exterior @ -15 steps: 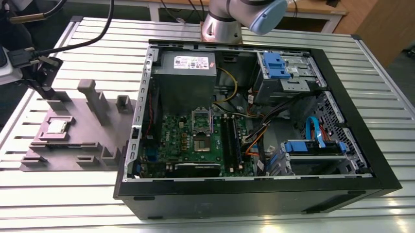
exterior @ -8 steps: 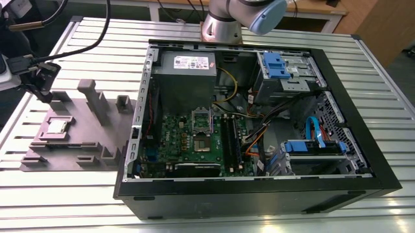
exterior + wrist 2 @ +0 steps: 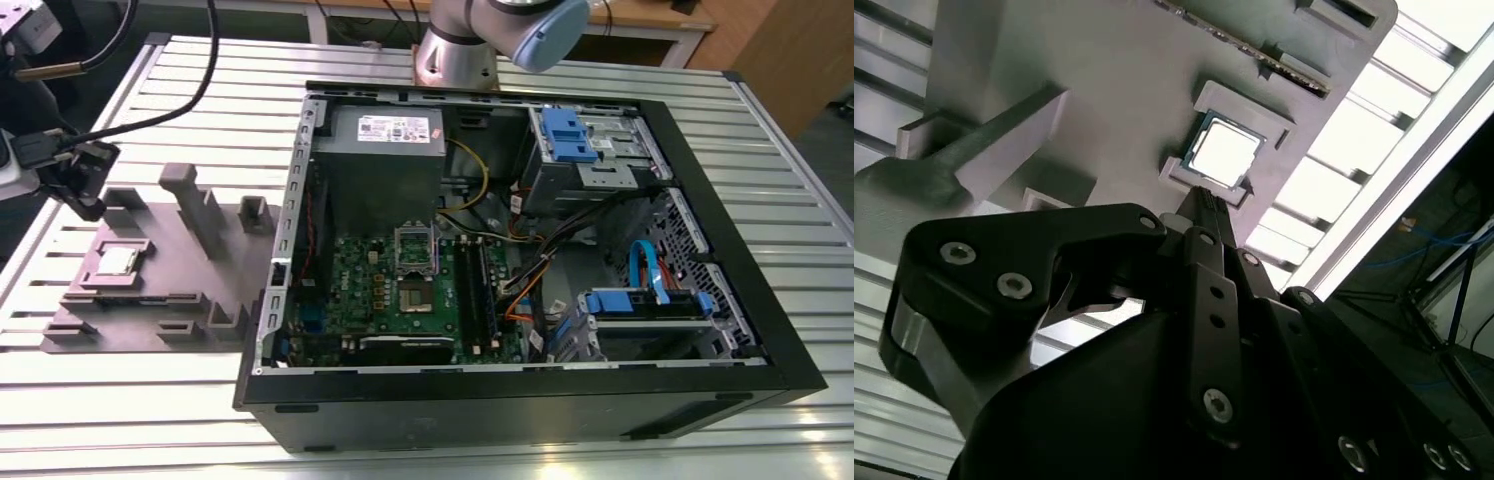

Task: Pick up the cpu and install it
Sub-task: 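Reach for the cpu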

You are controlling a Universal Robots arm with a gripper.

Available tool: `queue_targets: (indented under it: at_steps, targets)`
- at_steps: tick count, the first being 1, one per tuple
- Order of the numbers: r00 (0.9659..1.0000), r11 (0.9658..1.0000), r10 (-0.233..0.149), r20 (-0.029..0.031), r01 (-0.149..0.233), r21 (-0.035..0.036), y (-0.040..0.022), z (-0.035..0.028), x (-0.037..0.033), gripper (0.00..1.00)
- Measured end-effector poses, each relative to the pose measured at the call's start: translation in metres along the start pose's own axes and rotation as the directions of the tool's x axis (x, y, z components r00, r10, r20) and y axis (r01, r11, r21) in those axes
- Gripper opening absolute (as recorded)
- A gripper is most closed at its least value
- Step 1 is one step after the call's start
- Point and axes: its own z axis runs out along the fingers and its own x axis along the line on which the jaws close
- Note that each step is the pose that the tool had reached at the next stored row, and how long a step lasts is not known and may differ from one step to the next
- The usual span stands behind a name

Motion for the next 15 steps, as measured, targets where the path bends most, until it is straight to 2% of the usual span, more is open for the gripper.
queue_targets:
  at_steps: [5,11,15]
  targets:
    - [1.0000,1.0000,0.000,0.0000,0.000,0.0004,-0.0007,0.0088,0.0047,0.10]
    - [1.0000,1.0000,0.000,0.0000,0.000,0.0008,-0.0013,0.0165,0.0079,0.10]
    - [1.0000,1.0000,0.000,-0.0002,0.000,0.0011,-0.0014,0.0187,0.0089,0.10]
